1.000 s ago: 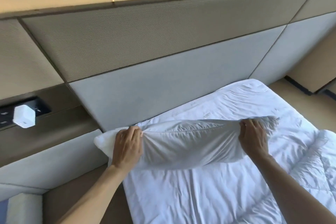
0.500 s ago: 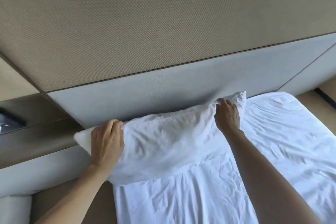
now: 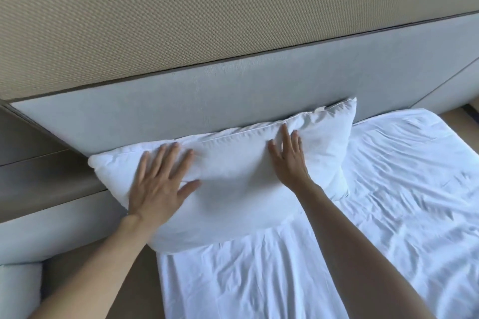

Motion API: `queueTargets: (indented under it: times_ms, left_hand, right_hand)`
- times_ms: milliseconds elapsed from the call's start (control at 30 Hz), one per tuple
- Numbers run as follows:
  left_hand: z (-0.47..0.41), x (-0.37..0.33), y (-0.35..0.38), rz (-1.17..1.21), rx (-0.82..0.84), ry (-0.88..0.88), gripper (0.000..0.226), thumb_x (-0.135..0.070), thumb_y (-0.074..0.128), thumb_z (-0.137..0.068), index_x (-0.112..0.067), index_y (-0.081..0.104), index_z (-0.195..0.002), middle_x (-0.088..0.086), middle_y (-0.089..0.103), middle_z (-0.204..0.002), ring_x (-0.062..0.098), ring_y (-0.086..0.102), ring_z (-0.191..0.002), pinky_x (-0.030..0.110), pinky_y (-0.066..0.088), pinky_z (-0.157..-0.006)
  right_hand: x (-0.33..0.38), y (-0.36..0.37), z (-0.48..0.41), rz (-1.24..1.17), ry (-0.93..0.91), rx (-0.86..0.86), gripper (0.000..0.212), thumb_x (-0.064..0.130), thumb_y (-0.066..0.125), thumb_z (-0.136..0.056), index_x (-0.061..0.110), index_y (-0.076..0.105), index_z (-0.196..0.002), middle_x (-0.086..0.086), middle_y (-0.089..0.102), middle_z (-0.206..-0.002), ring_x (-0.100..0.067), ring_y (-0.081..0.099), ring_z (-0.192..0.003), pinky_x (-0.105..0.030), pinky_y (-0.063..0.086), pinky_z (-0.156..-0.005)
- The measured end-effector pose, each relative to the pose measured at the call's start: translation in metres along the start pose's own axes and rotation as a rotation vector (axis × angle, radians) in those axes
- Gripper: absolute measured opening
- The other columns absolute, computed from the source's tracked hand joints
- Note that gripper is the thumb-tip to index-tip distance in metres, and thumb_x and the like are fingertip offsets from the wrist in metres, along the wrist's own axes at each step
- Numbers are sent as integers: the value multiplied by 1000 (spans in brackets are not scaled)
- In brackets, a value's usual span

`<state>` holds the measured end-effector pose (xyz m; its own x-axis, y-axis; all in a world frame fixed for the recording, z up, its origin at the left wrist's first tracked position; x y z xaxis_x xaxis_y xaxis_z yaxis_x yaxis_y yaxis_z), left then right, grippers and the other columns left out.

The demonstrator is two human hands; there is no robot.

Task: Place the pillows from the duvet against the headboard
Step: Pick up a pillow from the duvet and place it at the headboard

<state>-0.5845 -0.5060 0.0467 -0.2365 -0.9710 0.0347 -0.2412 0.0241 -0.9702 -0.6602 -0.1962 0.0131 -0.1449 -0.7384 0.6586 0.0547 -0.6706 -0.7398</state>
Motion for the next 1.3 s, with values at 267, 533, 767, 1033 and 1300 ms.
queueTargets:
  times_ms: [267, 533, 767, 1033, 1300]
  left_hand:
    - [61, 40, -29, 518, -438, -558, 78, -45, 67, -89, -16, 32, -152, 8, 37, -153, 28, 34, -142, 38, 21, -118]
    - [80, 36, 35, 1056, -335, -984, 54, -61, 58, -93, -15, 57, -122, 1, 68, -119, 21, 64, -109, 38, 47, -91]
    - [89, 23, 2, 906, -384, -1171, 45, -54, 32, -103, -15, 45, -85, 11, 49, -83, 30, 49, -80, 39, 35, -75]
    - [99, 18, -46, 952, -587, -1185, 42, -41, 31, -107, -12, 51, -131, 0, 54, -106, 5, 47, -90, 18, 35, -89]
    - [120, 51, 3, 824, -362, -1175, 59, -52, 45, -99, -11, 43, -141, 14, 55, -138, 36, 47, -134, 49, 38, -110]
  right_hand:
    - [-55, -23, 31, -234, 265, -450, 63, 44, 50, -101, 14, 35, -154, -13, 36, -159, -27, 27, -148, -40, 20, -122]
    - [-108, -63, -33, -259, 548, -544, 29, 36, 60, -89, 7, 58, -96, -15, 64, -95, -36, 56, -98, -38, 45, -82]
    - [-74, -105, -16, -307, 391, -858, 35, 27, 48, -86, 10, 32, -59, -3, 26, -53, -19, 23, -54, -37, 27, -59]
    - [-39, -140, 2, -293, 262, -855, 37, 32, 49, -82, 9, 29, -62, -5, 23, -57, -17, 19, -56, -38, 25, -58]
    - [-51, -79, 17, -249, 360, -474, 35, 33, 47, -96, 10, 65, -116, -13, 66, -111, -34, 56, -105, -35, 43, -86]
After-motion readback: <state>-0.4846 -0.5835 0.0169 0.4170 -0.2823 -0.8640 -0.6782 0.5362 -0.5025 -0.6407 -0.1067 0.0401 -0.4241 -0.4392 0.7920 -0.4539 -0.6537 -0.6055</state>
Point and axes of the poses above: each hand's wrist, its own z-axis away from the middle knuckle, its own y-axis out of the palm, x = y × z, the point moved 5 cm from there along -z, towards the middle knuckle
